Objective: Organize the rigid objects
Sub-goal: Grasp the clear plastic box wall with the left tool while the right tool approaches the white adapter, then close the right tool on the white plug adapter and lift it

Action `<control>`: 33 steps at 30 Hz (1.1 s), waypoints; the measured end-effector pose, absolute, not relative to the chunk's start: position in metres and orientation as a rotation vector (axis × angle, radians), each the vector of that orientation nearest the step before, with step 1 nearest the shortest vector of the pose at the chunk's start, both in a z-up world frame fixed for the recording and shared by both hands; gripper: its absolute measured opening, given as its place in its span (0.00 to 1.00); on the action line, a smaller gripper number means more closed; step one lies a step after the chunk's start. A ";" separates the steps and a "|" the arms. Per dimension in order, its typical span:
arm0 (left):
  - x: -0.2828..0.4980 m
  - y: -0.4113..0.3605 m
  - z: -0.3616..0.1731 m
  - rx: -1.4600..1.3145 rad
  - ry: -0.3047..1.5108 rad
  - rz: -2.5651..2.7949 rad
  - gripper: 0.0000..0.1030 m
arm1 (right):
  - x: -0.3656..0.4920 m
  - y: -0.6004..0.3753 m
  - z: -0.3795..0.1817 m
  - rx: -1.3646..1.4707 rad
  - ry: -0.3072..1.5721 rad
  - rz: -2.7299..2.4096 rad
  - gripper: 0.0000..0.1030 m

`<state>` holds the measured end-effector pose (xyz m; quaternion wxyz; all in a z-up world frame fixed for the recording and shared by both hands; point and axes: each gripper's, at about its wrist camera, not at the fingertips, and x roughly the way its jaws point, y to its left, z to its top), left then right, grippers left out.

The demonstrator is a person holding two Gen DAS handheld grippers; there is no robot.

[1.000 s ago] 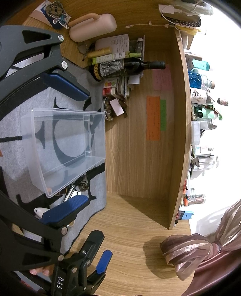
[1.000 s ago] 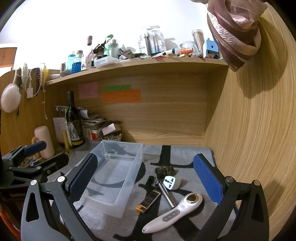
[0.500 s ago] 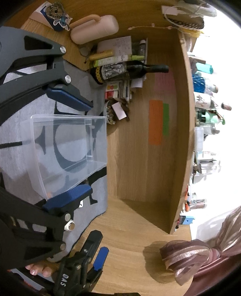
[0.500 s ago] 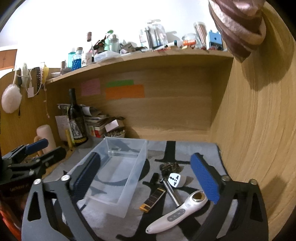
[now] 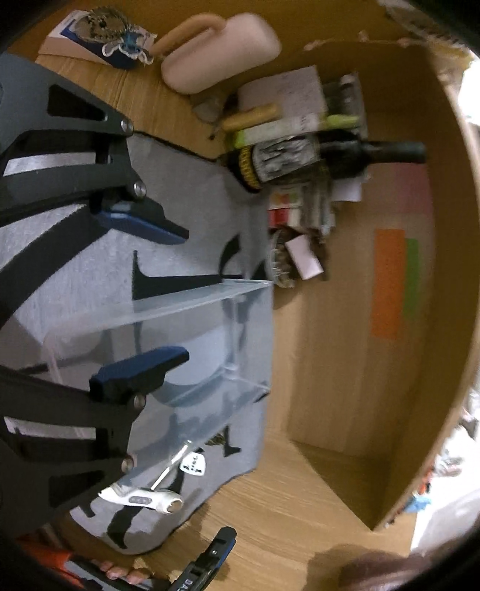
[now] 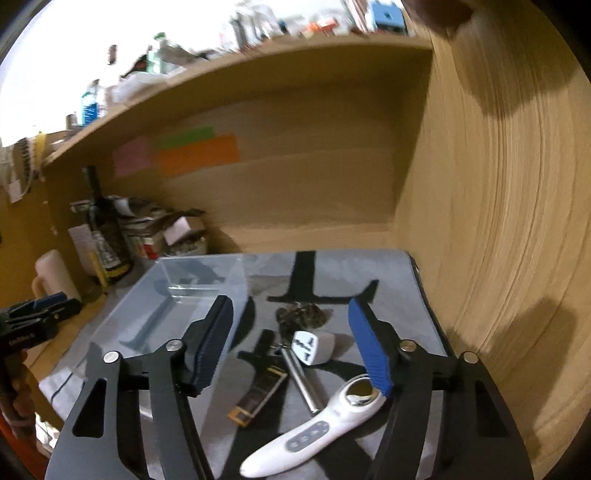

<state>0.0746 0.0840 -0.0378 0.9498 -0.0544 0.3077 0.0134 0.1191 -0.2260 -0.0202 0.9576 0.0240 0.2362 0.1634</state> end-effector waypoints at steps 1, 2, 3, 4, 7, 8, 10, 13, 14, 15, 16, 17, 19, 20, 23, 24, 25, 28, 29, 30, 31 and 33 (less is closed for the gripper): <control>0.080 0.086 -0.041 -0.119 0.650 0.014 0.46 | 0.125 -0.227 -0.023 0.050 0.498 0.325 0.53; 0.087 0.089 -0.044 -0.133 0.679 -0.009 0.43 | 0.131 -0.228 -0.026 0.049 0.518 0.319 0.49; 0.091 0.090 -0.046 -0.141 0.695 -0.023 0.42 | 0.137 -0.228 -0.029 0.045 0.541 0.312 0.48; 0.096 0.091 -0.049 -0.149 0.716 -0.038 0.40 | 0.141 -0.228 -0.032 0.040 0.556 0.308 0.46; 0.111 0.092 -0.056 -0.163 0.779 -0.077 0.34 | 0.155 -0.226 -0.042 0.018 0.610 0.296 0.43; 0.116 0.093 -0.058 -0.167 0.798 -0.089 0.31 | 0.159 -0.225 -0.045 0.012 0.628 0.293 0.43; 0.124 0.093 -0.062 -0.170 0.830 -0.107 0.28 | 0.167 -0.224 -0.051 0.001 0.668 0.285 0.43; 0.134 0.092 -0.068 -0.166 0.863 -0.130 0.24 | 0.179 -0.221 -0.061 -0.015 0.727 0.287 0.43; 0.136 0.093 -0.070 -0.166 0.869 -0.139 0.23 | 0.183 -0.220 -0.065 -0.021 0.745 0.289 0.43; 0.138 0.093 -0.072 -0.163 0.873 -0.145 0.23 | 0.187 -0.217 -0.068 -0.026 0.768 0.291 0.43; 0.139 0.092 -0.073 -0.160 0.876 -0.152 0.22 | 0.189 -0.216 -0.071 -0.028 0.784 0.293 0.43; 0.140 0.091 -0.074 -0.156 0.879 -0.161 0.20 | 0.193 -0.214 -0.074 -0.029 0.804 0.295 0.43; 0.141 0.089 -0.075 -0.152 0.887 -0.179 0.16 | 0.200 -0.211 -0.080 -0.030 0.843 0.296 0.43; 0.142 0.087 -0.076 -0.146 0.890 -0.184 0.15 | 0.204 -0.210 -0.083 -0.030 0.863 0.294 0.43; 0.140 0.085 -0.075 -0.123 0.882 -0.183 0.15 | 0.215 -0.207 -0.090 -0.024 0.910 0.293 0.43; 0.141 0.085 -0.075 -0.120 0.880 -0.184 0.16 | 0.219 -0.206 -0.093 -0.022 0.929 0.293 0.43; 0.141 0.086 -0.076 -0.118 0.878 -0.185 0.16 | 0.222 -0.205 -0.095 -0.021 0.942 0.291 0.43; 0.140 0.086 -0.076 -0.121 0.873 -0.183 0.16 | 0.230 -0.201 -0.102 -0.009 0.981 0.310 0.43; 0.140 0.087 -0.076 -0.125 0.870 -0.181 0.16 | 0.231 -0.199 -0.103 -0.008 0.987 0.314 0.42; 0.140 0.087 -0.076 -0.127 0.868 -0.180 0.16 | 0.231 -0.199 -0.103 -0.009 0.980 0.314 0.39; 0.139 0.087 -0.076 -0.128 0.867 -0.180 0.16 | 0.229 -0.198 -0.102 -0.012 0.970 0.318 0.35; 0.139 0.087 -0.077 -0.128 0.866 -0.180 0.16 | 0.226 -0.195 -0.098 -0.026 0.953 0.317 0.34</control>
